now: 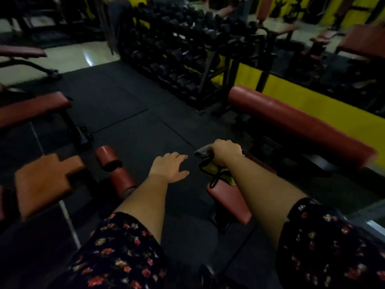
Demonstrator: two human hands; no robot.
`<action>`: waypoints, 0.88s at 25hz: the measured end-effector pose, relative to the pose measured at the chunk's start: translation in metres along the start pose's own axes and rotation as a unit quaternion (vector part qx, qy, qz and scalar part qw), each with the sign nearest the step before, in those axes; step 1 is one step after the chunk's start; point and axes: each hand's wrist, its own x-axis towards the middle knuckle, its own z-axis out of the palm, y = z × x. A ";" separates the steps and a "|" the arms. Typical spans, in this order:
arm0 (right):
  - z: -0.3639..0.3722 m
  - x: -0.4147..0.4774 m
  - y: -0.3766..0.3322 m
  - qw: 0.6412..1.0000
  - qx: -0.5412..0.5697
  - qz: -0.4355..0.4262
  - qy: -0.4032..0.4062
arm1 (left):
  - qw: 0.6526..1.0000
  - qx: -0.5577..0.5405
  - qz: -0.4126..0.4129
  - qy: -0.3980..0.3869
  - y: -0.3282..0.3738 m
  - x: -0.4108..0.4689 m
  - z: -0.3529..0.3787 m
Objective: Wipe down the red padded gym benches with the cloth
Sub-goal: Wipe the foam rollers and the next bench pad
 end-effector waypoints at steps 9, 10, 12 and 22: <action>-0.066 0.178 -0.042 0.993 -0.011 -0.116 0.027 | 0.988 -0.036 -0.151 0.002 -0.099 0.110 -0.032; -0.072 0.193 -0.045 0.992 -0.004 -0.123 0.028 | 0.986 -0.035 -0.163 0.006 -0.106 0.120 -0.036; -0.084 0.227 -0.054 0.991 0.027 -0.128 0.028 | 0.982 -0.033 -0.184 0.014 -0.125 0.141 -0.042; -0.100 0.367 -0.119 0.984 0.022 -0.175 -0.007 | 0.975 -0.033 -0.219 -0.021 -0.241 0.229 -0.034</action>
